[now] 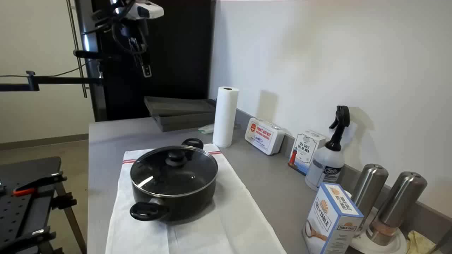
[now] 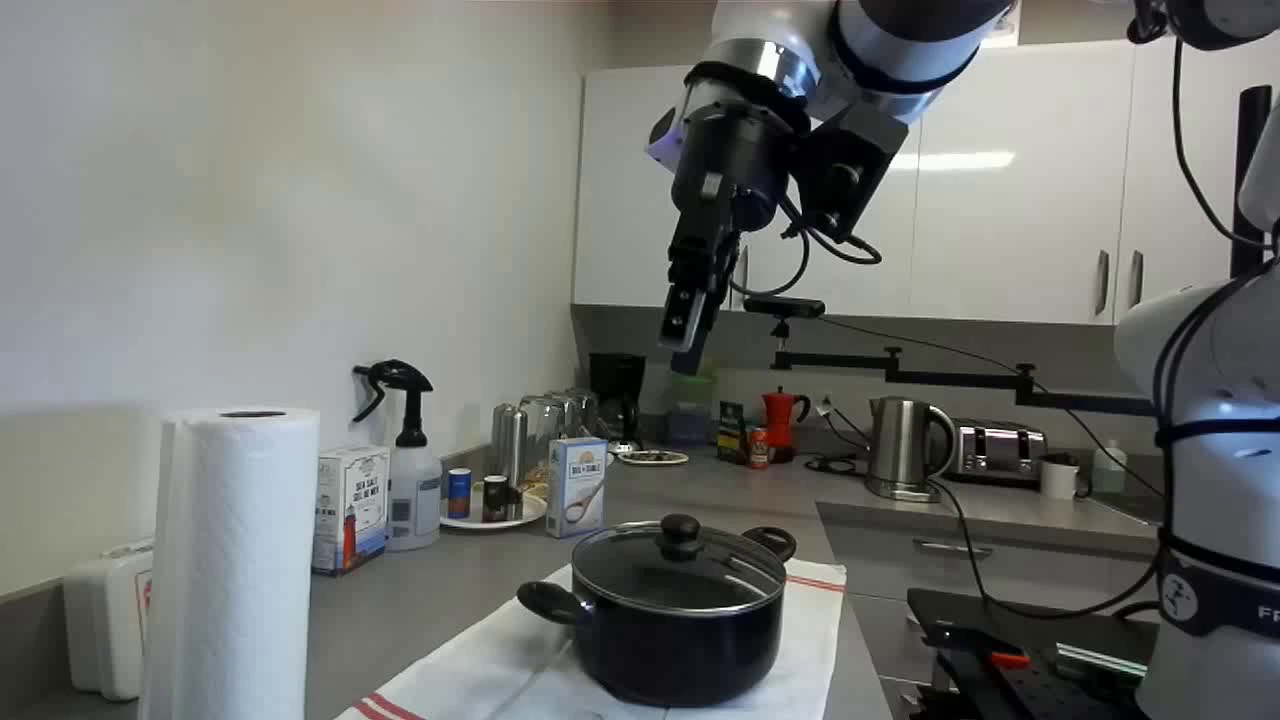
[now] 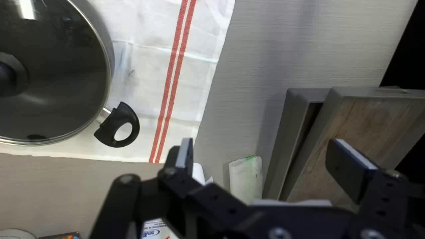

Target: Remove the glass lid from the black pot.

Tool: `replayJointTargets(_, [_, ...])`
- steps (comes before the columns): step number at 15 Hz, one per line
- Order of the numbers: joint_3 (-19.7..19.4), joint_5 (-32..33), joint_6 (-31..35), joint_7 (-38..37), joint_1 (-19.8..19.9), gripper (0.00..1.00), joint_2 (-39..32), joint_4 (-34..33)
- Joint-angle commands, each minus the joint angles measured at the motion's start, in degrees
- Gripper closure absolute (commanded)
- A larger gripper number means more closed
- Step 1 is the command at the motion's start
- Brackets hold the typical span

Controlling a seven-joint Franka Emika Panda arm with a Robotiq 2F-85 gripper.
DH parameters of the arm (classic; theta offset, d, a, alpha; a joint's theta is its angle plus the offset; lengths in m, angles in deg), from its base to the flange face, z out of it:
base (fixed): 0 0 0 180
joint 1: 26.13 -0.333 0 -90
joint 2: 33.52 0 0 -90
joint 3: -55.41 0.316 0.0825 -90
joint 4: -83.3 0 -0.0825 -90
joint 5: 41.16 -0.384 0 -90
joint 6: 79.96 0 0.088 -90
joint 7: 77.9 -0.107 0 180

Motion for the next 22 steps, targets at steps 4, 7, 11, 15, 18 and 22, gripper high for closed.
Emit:
replayJointTargets(4, [0.02,0.03,-0.14,-0.04,0.02,0.00,0.00,-0.10])
replayJointTargets(7, [0.02,0.03,-0.14,-0.04,0.02,0.00,0.00,-0.10])
replayJointTargets(11, [-0.31,0.39,-0.70,-0.91,0.79,0.00,-0.31,-0.24])
replayJointTargets(15, [-0.78,2.79,-1.33,-4.60,3.54,0.00,-0.65,0.36])
replayJointTargets(18, [-1.10,5.96,-2.19,-9.26,6.53,0.00,-1.68,0.74])
replayJointTargets(22, [-2.10,10.43,-4.49,-15.71,10.29,0.00,-4.24,0.55])
